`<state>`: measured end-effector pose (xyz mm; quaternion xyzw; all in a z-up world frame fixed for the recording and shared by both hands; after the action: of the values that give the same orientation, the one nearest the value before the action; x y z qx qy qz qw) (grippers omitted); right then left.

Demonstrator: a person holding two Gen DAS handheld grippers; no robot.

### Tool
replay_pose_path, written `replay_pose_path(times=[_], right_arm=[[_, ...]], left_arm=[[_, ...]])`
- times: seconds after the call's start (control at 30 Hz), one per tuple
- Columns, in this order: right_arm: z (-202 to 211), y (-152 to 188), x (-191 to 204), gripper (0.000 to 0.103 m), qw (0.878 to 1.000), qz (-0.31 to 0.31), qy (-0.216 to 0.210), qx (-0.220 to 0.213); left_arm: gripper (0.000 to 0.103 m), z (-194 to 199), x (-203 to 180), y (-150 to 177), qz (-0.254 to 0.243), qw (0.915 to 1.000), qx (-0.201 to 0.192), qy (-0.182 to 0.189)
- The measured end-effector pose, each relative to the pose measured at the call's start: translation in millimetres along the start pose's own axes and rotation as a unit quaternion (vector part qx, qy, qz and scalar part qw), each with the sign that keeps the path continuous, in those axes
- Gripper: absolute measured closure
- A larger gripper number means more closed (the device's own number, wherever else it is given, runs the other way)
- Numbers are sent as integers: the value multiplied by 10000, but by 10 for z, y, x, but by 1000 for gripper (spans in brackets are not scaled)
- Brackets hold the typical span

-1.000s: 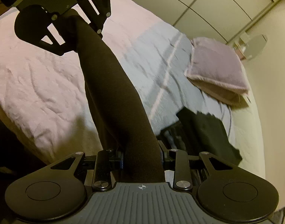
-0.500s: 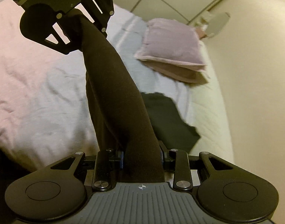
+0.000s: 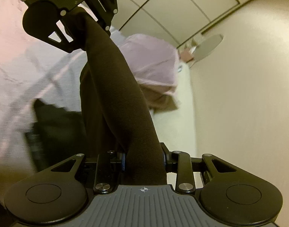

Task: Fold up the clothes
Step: 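Carry the hanging sweater with both grippers toward the dark clothes stack, then lower the sweater onto the dark clothes stack with both grippers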

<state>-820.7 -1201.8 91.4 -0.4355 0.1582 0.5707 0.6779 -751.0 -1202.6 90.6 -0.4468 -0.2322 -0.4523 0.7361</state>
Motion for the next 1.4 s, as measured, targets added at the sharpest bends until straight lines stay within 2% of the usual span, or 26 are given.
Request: replay_pose_path(times=[0.1,0.17,0.27,0.37,0.4,0.43,0.57,0.7,0.8,0.87,0.93,1.0,1.03,1.07,1.1,1.2,1.3,1.4], right_arm=[[-373,164,-244,71,9988,299,261,-278],[-632,344,-208,71,9986,348,223,-340],[-1051,701,199,71,9987,397,-250,-212],[-1421,1046,769,70,9937,426,-1037,51],[-1497,1139,934,69,9904,463,-1291,148],[-1537,1228,1079,68,9888,540,-1378,185],[-1362,1389,1265,62,9908,855,-1049,-4],[-1193,1507,1131,57,9922,825,-921,163],[-1131,1628,1064,55,9932,750,-803,382],[-1137,1682,1087,55,9928,780,-727,545],[-1192,1719,1115,55,9915,899,-597,728],[-1284,1778,1142,55,9899,926,-505,946],[-1320,1805,1133,58,9901,796,-557,1008],[-1310,1807,1087,91,9911,580,-631,1016],[-1276,1792,1026,95,9920,343,-694,1001],[-1019,1648,883,95,9946,92,-578,853],[-830,1576,929,95,9952,55,-602,765],[-995,1720,1189,95,9904,295,-862,1042]], left_arm=[[94,-427,-37,-60,-107,9996,-9,-252],[94,-740,-273,59,-147,9998,122,54],[93,-1161,-860,335,-378,9967,481,533],[92,-1474,-1498,660,-490,9876,998,1113],[92,-1533,-1667,748,-469,9847,1113,1258],[92,-1559,-1788,809,-496,9843,1153,1245],[88,-1473,-1783,933,-373,9892,1027,975],[81,-1382,-1572,1021,-181,9893,1094,945],[79,-1308,-1546,1128,-208,9912,990,855],[79,-1308,-1575,1185,-249,9913,969,855],[85,-1321,-1673,1261,-284,9909,980,883],[88,-1400,-1664,1183,-216,9904,994,938],[89,-1337,-1677,1076,-200,9906,969,940],[89,-1288,-1625,1068,-216,9916,920,885],[90,-1239,-1574,1060,-232,9925,871,830],[90,-1110,-1438,1069,-232,9947,757,663],[91,-1101,-1537,1149,-104,9930,870,791],[92,-1116,-1806,1196,-273,9917,921,850]])
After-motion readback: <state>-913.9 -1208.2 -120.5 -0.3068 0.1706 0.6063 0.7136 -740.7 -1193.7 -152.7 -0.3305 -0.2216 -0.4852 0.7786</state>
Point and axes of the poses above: each gripper's, at about its wrist camera, not at the fingertips, and z roughly against the way its jaws point, x to its left, y to its underside, the point moved 2 cm from there along -z, roughly the way its jaws point, and after that the axes turned 4 degrees about z, right-handed, at the moved point
